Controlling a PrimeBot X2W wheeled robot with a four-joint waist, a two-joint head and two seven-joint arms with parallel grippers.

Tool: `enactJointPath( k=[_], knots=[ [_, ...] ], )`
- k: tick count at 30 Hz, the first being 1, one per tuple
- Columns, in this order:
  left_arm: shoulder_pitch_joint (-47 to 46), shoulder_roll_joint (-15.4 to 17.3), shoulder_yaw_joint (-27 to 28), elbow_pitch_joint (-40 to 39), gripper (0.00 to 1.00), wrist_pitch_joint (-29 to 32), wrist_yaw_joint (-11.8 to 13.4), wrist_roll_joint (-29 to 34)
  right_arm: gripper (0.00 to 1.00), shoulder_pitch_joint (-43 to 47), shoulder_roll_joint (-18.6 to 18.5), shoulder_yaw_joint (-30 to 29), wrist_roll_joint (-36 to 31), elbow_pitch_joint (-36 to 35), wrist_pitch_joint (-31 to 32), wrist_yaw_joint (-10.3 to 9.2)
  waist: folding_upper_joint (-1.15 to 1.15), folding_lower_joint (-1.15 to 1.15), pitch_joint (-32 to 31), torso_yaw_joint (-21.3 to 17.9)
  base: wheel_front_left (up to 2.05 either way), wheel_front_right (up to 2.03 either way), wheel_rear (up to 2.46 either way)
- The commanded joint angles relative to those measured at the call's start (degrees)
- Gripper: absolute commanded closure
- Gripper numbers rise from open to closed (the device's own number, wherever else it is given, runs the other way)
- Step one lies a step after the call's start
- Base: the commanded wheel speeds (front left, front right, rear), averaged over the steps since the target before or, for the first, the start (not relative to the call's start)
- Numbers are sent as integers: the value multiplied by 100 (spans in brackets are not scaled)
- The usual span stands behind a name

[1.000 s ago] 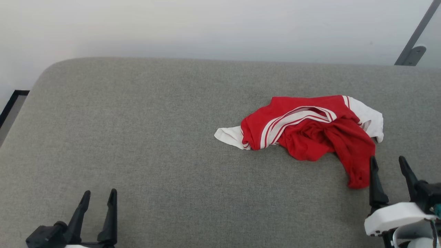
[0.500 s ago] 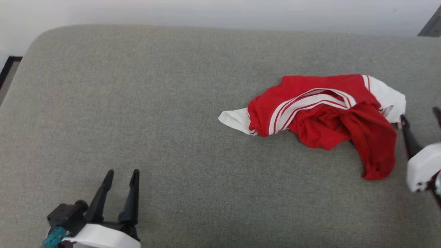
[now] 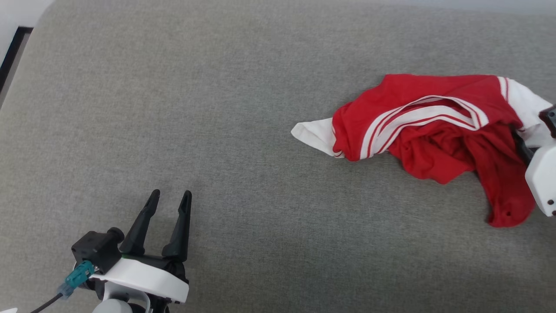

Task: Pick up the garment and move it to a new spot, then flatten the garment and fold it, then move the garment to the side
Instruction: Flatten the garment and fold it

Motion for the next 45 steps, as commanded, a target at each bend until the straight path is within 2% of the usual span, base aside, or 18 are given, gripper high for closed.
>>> enactJointPath(
  k=[1,4,5,7,12,18,24,27,28,32,36,37,38,41,45],
  knots=[
    [-81,20,-23,17,0,-28,12,-36,0,-115,-48,163,97,26,19,-2,0,0,76,61,0,0,0],
    [-94,20,-51,47,0,-27,12,-56,0,-282,-92,288,197,117,-33,-2,0,0,103,85,0,0,0],
    [-101,16,-67,59,0,-27,12,-61,29,-333,-89,314,210,132,-76,-2,0,0,112,88,0,0,0],
    [-130,2,-115,76,0,-27,12,-75,100,-432,-59,281,253,177,-179,-2,0,0,135,88,0,0,0],
    [-229,-21,-276,73,0,-28,12,-120,100,-832,251,-173,438,238,-267,-2,0,0,277,83,0,0,0],
    [-505,-10,-517,75,0,-27,12,-235,100,-1726,1070,-1028,358,791,-23,-2,0,0,590,156,0,0,0],
    [-828,2,-758,93,0,-27,12,-376,100,-2745,1785,-1853,-389,2025,-14,-2,0,0,946,394,0,0,0],
    [-958,-17,-861,115,0,-27,12,-413,100,-3182,2008,-2416,-956,2651,-202,-2,0,0,1086,548,0,0,0],
    [-958,-17,-861,115,0,-27,12,-413,100,-3182,2008,-2416,-956,2651,-202,-2,0,0,1086,548,0,0,0],
    [-1076,-45,-964,157,0,-27,12,-469,100,-3533,2252,-3096,-1804,3313,-360,-2,0,0,1194,738,0,0,0],
    [-1145,-37,-936,174,0,-27,12,-507,100,-3762,2444,-3535,-2313,3661,-641,-2,0,0,1202,812,0,0,0],
    [-1153,-22,-883,140,0,-27,12,-527,59,-3836,2526,-3607,-2430,3787,-841,-2,0,0,1147,786,0,0,0],
    [-1153,3,-876,119,0,-27,12,-514,0,-3868,2554,-3584,-2442,3838,-961,-2,0,0,1103,763,0,0,0],
    [-1168,155,-893,-16,0,-27,12,-406,0,-3870,2622,-3310,-2340,3920,-1400,-2,0,0,907,633,0,0,0],
    [-1252,503,-957,-307,0,-27,12,-325,0,-3590,2501,-2684,-1887,3806,-2001,-2,0,0,610,350,0,0,0]
  ],
)
